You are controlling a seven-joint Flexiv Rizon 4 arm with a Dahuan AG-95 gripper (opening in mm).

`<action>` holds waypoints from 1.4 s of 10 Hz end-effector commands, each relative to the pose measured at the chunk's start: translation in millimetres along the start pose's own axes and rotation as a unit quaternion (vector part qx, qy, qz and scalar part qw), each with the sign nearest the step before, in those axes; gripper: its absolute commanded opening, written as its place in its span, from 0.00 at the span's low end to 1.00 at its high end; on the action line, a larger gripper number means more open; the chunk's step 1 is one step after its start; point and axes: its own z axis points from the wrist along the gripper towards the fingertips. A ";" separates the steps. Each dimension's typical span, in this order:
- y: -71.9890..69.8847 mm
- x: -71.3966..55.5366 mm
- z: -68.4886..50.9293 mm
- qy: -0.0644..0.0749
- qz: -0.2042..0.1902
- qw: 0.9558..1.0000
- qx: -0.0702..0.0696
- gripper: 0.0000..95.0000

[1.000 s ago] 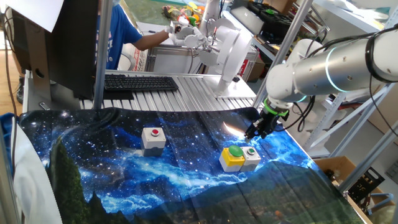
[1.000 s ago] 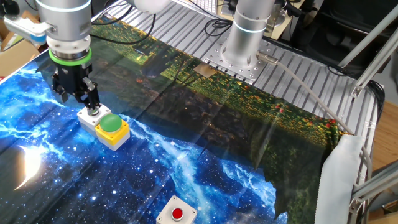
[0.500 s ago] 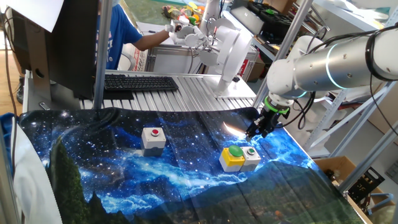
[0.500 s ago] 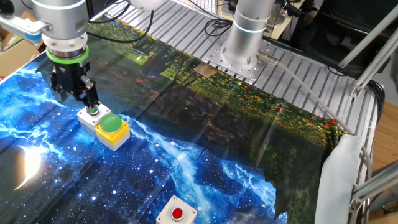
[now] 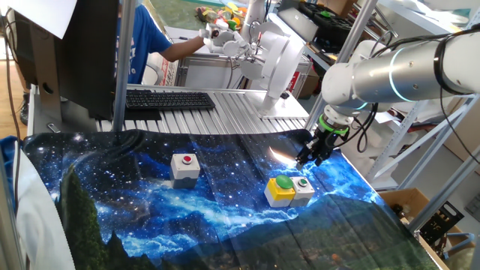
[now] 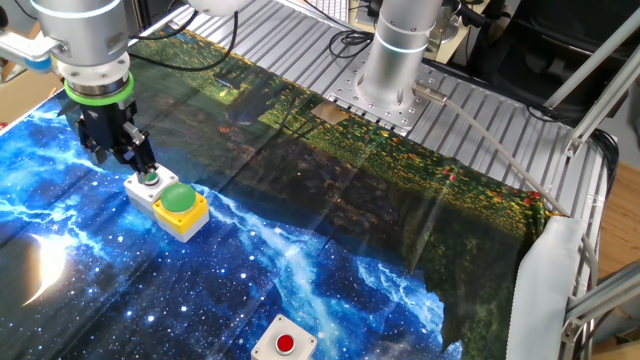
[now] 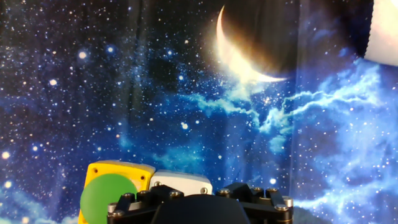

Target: Press three buttons from left to right in sequence

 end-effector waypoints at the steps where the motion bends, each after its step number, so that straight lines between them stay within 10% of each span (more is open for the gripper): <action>1: 0.9 1.7 -0.9 0.003 0.002 1.000 -0.013 0.80; 7: 1.1 1.7 -0.2 0.014 0.002 1.000 -0.014 0.80; 8: 1.1 1.7 -0.2 0.013 0.019 1.000 -0.015 0.60; 9: 1.1 1.7 -0.2 0.015 0.035 0.999 -0.016 0.60; 14: 1.1 1.7 -0.2 0.059 0.096 0.994 0.006 0.60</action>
